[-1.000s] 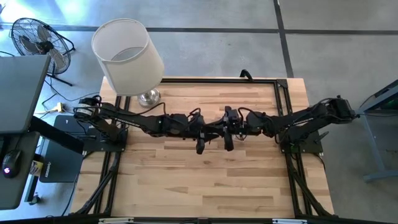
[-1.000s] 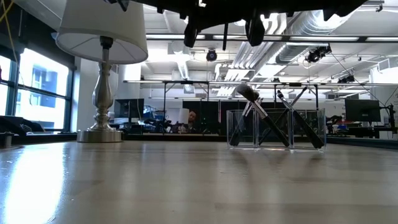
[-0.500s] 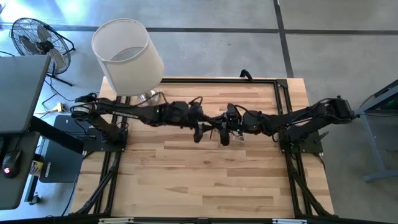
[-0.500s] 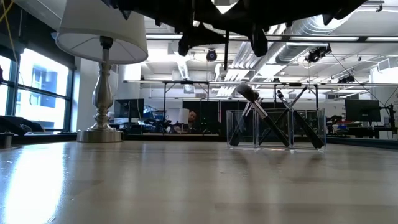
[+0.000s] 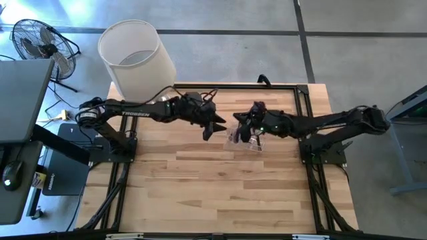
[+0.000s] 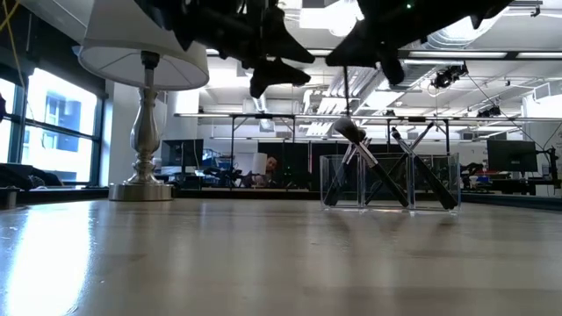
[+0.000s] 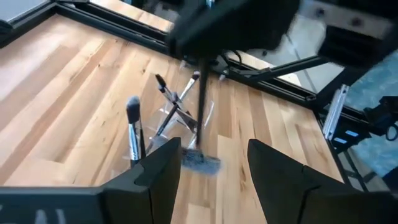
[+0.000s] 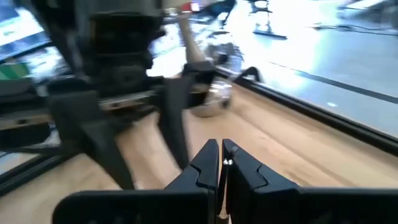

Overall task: Put items in baskets/containers
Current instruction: Put the black liner brush into the transparent organizer, then return to Home Position

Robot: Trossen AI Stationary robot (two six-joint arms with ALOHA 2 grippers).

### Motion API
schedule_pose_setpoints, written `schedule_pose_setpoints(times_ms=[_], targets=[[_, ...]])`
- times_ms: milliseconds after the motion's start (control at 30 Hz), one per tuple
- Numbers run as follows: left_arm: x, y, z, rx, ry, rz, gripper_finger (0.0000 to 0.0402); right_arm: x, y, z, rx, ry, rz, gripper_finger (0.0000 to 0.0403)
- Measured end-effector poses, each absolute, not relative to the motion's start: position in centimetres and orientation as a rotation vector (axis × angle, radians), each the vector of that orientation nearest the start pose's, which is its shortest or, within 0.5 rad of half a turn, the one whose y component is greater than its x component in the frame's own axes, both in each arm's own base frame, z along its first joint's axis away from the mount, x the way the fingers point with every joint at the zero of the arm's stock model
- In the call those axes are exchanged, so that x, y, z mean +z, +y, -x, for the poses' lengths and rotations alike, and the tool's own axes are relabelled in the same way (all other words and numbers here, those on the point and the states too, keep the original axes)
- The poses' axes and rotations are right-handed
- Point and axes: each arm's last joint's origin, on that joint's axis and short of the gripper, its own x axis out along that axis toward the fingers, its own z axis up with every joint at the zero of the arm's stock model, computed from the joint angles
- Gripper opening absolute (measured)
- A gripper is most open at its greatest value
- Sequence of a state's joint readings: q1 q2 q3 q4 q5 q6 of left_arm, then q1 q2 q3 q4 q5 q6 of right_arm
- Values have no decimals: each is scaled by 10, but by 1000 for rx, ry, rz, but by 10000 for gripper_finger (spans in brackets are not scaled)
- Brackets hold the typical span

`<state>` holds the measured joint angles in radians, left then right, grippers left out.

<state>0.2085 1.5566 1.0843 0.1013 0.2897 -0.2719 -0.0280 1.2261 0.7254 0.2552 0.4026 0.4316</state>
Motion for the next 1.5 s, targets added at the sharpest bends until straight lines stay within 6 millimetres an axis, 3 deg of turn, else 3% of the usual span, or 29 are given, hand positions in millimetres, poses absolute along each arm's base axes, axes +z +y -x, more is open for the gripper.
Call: schedule_pose_setpoints(times_ms=[333,900,1100,1233,1500], targets=[[274,77,-342,-59,369,361,184,259,-7,-238,-660,295,-317,4],[274,76,-341,-66,378,344,184,185,1,-238,-691,348,-332,8],[272,76,-341,-64,393,349,184,178,3,-239,-638,384,-383,12],[272,76,-341,-63,393,349,184,180,3,-239,-622,377,-395,32],[272,77,-341,-31,390,342,184,186,4,-237,-582,371,-384,108]])
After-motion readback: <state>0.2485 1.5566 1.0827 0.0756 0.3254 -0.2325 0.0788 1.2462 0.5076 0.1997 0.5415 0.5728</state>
